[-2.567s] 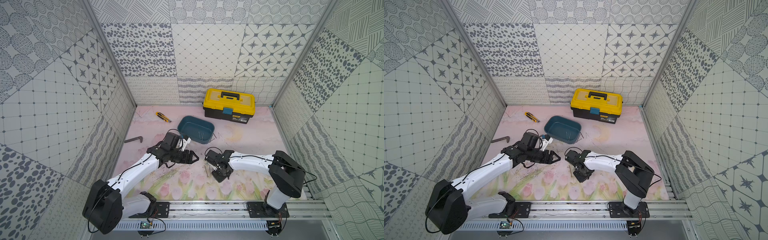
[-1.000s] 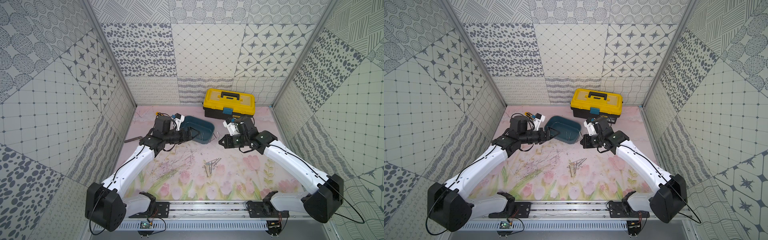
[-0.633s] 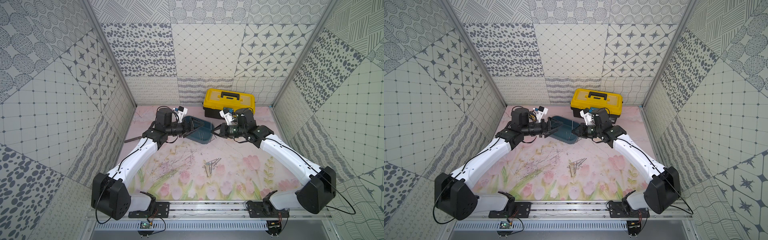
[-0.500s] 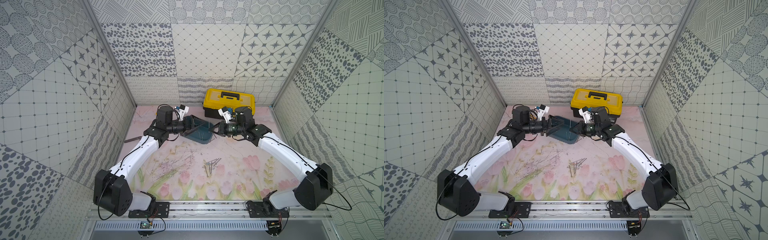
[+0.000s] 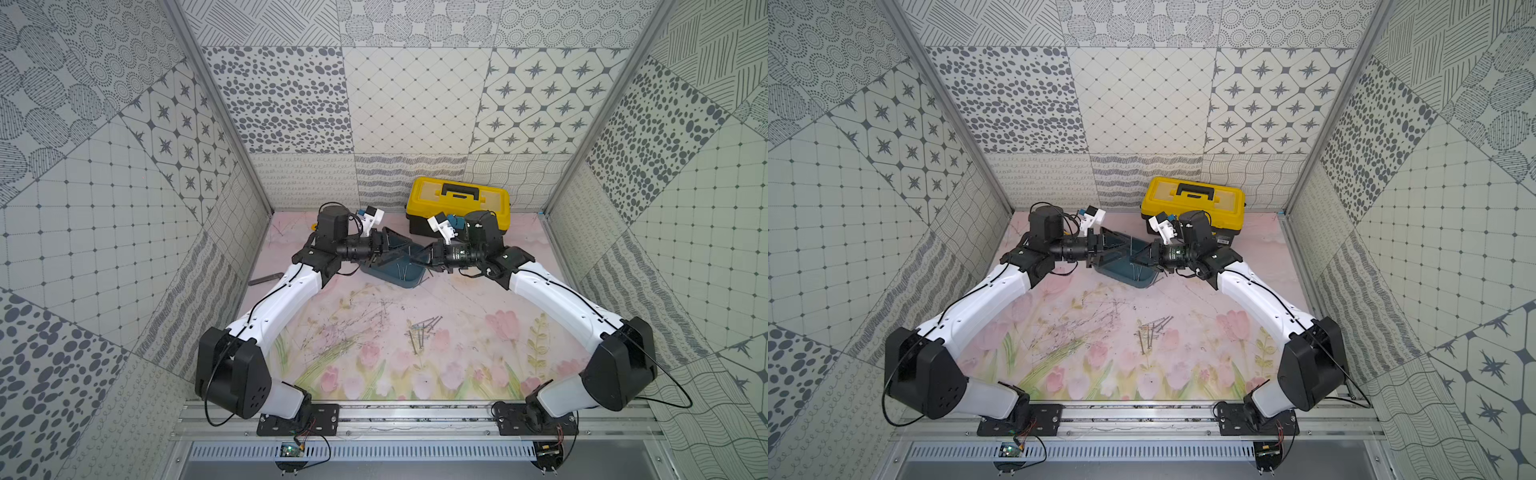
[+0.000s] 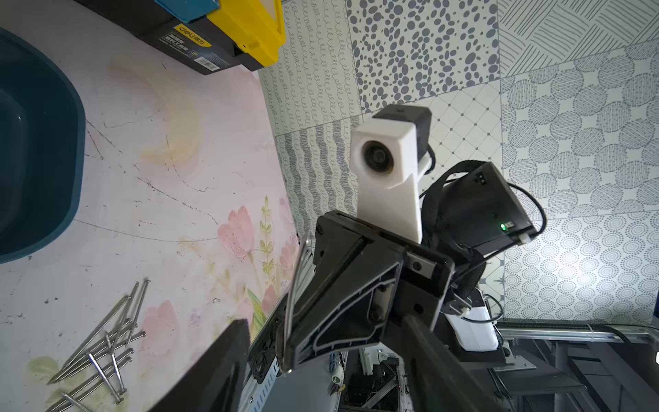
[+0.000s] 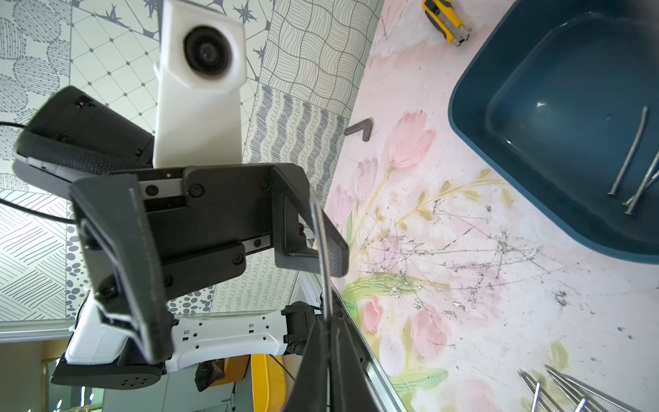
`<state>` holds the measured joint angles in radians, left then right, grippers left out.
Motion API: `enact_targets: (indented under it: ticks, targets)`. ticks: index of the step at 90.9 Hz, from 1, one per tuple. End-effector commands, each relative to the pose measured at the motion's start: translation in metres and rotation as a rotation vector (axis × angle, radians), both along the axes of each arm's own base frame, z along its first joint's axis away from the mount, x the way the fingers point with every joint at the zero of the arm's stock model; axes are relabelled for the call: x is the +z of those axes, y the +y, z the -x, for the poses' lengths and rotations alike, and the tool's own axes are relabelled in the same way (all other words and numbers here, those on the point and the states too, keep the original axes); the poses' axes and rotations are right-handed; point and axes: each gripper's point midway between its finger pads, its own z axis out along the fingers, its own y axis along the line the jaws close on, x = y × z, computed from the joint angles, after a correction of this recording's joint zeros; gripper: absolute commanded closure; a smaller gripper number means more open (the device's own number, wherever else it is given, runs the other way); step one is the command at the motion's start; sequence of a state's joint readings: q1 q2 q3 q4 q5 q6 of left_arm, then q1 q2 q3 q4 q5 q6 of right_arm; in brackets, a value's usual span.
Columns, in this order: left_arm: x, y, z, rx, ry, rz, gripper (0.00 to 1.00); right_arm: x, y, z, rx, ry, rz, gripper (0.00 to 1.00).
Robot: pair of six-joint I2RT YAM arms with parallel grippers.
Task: Put the nails on the desktop into the storage box
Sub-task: Pick up the nail from the center of the board.
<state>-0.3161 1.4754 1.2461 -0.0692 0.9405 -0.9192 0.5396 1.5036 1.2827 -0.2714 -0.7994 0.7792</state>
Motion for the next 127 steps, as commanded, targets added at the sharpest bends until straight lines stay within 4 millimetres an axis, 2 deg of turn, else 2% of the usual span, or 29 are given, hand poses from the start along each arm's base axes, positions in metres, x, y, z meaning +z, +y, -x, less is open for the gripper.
enact_targets:
  ticks: [1,9,19,55,65,71,81,85,95,106,127]
  targets:
    - [0.005,-0.006,0.003,-0.060,0.003,0.029,0.36,0.017,0.010,0.000,0.035,-0.042,-0.045,1.00]
    - [0.003,-0.007,0.001,-0.063,0.011,0.029,0.38,0.017,0.011,0.001,0.040,-0.041,-0.049,1.00]
    - [0.003,-0.008,-0.001,-0.067,0.011,0.029,0.46,0.018,0.014,0.001,0.044,-0.038,-0.059,1.00]
    - [-0.005,-0.012,-0.001,-0.115,0.042,0.026,0.90,0.014,0.021,-0.006,0.042,-0.001,-0.082,1.00]
    - [-0.006,-0.011,-0.001,-0.119,0.040,0.018,1.00,0.013,0.022,-0.009,0.041,0.009,-0.084,1.00]
    - [-0.005,-0.010,-0.001,-0.120,0.033,0.010,1.00,0.011,0.022,-0.010,0.039,0.017,-0.083,1.00]
    - [-0.004,-0.009,-0.002,-0.121,0.020,-0.006,1.00,0.011,0.021,-0.012,0.040,0.025,-0.085,0.87]
    - [-0.004,-0.008,-0.003,-0.117,0.013,-0.016,1.00,0.012,0.018,-0.014,0.034,0.027,-0.085,0.79]
    - [-0.013,-0.003,-0.010,-0.074,0.008,-0.100,1.00,0.014,0.004,-0.023,-0.016,0.006,-0.064,0.66]
    - [-0.036,0.009,-0.026,0.015,0.032,-0.258,1.00,0.008,-0.015,-0.029,-0.079,-0.023,0.039,0.65]
    - [-0.085,0.024,-0.064,0.072,0.016,-0.528,1.00,-0.011,-0.038,-0.019,-0.086,-0.082,0.224,0.65]
